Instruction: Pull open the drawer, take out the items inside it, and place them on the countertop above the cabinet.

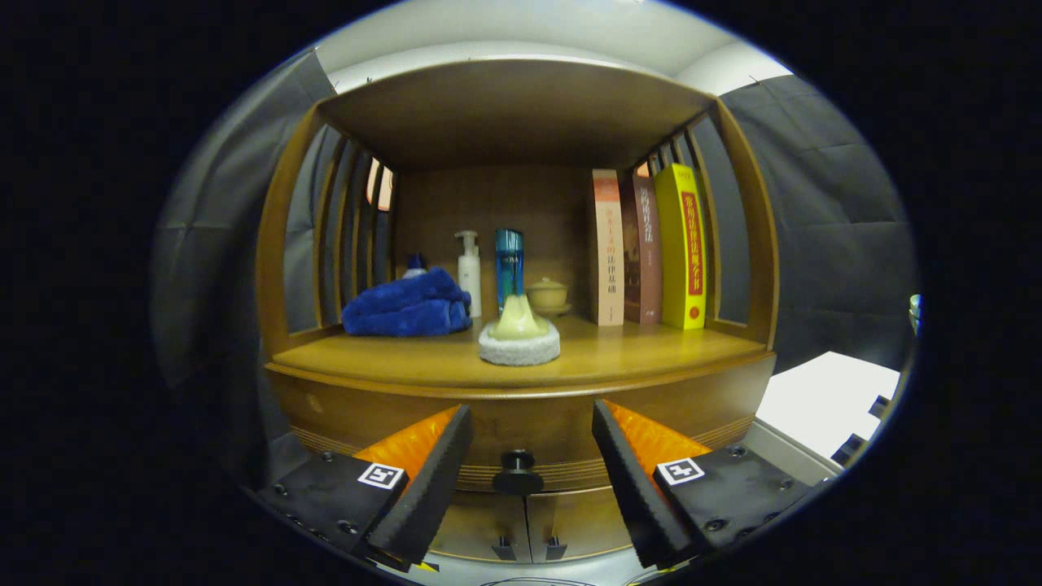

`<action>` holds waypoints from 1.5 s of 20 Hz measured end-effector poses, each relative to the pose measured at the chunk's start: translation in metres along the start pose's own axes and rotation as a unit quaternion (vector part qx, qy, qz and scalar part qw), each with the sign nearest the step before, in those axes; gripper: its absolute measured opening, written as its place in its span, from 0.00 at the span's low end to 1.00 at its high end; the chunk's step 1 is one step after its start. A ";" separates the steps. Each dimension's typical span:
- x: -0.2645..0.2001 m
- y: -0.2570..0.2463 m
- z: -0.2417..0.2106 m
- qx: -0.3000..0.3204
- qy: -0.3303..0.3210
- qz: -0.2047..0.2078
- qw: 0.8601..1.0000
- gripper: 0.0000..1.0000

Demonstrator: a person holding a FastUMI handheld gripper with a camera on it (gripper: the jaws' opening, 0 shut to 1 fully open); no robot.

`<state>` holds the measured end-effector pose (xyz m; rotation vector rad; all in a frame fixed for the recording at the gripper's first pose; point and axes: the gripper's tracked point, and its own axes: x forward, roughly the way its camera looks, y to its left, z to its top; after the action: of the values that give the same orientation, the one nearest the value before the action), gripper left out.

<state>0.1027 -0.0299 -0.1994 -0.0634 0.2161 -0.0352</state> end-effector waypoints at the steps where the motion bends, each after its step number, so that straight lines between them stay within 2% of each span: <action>1: -0.011 0.003 0.014 0.003 -0.007 0.006 1.000 0.97; 9: -0.110 0.021 0.116 0.003 -0.058 0.042 0.997 0.97; 14: -0.155 0.017 0.162 0.012 -0.079 0.047 0.996 0.97; 19: -0.182 -0.004 0.159 0.004 -0.083 0.022 0.996 0.97; 23: -0.180 -0.008 0.152 0.024 -0.072 0.021 0.997 0.97; 30: -0.180 -0.016 0.143 0.026 -0.065 0.015 0.997 0.97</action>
<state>-0.0426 -0.0298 -0.0210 -0.0107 0.0857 -0.0056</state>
